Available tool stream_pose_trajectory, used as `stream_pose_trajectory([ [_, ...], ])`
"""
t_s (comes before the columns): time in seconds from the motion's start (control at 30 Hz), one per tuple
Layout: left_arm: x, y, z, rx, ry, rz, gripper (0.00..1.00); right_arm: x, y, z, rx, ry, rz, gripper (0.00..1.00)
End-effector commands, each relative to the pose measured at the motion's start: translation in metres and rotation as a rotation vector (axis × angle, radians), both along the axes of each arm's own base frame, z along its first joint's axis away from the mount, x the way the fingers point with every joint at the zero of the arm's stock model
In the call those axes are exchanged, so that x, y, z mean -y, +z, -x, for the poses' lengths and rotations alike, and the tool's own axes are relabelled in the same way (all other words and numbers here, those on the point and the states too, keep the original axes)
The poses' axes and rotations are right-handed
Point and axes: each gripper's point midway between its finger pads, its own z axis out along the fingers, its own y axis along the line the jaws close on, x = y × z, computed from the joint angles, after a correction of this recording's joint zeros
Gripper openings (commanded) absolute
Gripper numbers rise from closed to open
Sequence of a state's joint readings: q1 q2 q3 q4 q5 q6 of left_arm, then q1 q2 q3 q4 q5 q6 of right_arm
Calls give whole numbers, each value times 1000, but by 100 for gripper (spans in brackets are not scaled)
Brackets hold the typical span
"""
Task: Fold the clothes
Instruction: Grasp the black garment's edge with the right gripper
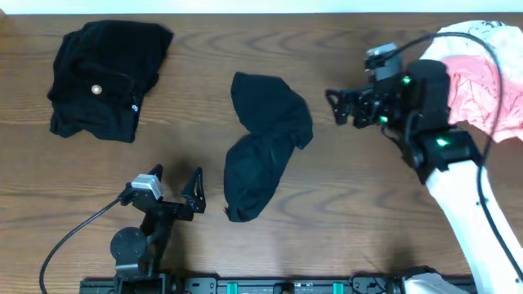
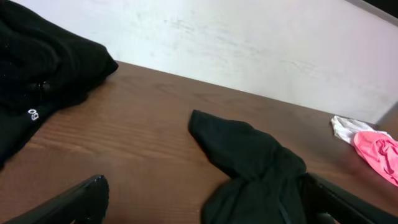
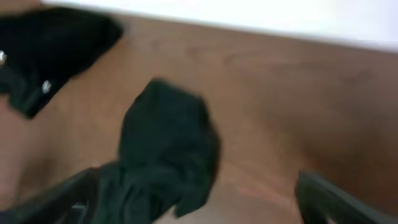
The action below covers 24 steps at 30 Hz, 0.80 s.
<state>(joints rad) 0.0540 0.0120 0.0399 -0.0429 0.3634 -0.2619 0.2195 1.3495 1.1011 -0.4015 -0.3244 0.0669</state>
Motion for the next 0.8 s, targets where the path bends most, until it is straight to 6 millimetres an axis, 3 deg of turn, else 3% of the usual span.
stream_pose_trajectory([
  [0.0,3,-15,0,-33,-15,-3,98,-34,-39,7,-103,129,11,89],
  [0.13,3,-15,0,-33,-15,-3,98,-66,-83,10,-166,208,84,88],
  [0.3,3,-15,0,-33,-15,-3,98,-96,-114,13,-263,188,31,82],
  [0.53,3,-15,0,-33,-15,-3,98,-113,-152,18,-451,57,-65,79],
  [0.77,3,-15,0,-33,-15,-3,98,-120,-171,15,-533,-68,-123,73],
])
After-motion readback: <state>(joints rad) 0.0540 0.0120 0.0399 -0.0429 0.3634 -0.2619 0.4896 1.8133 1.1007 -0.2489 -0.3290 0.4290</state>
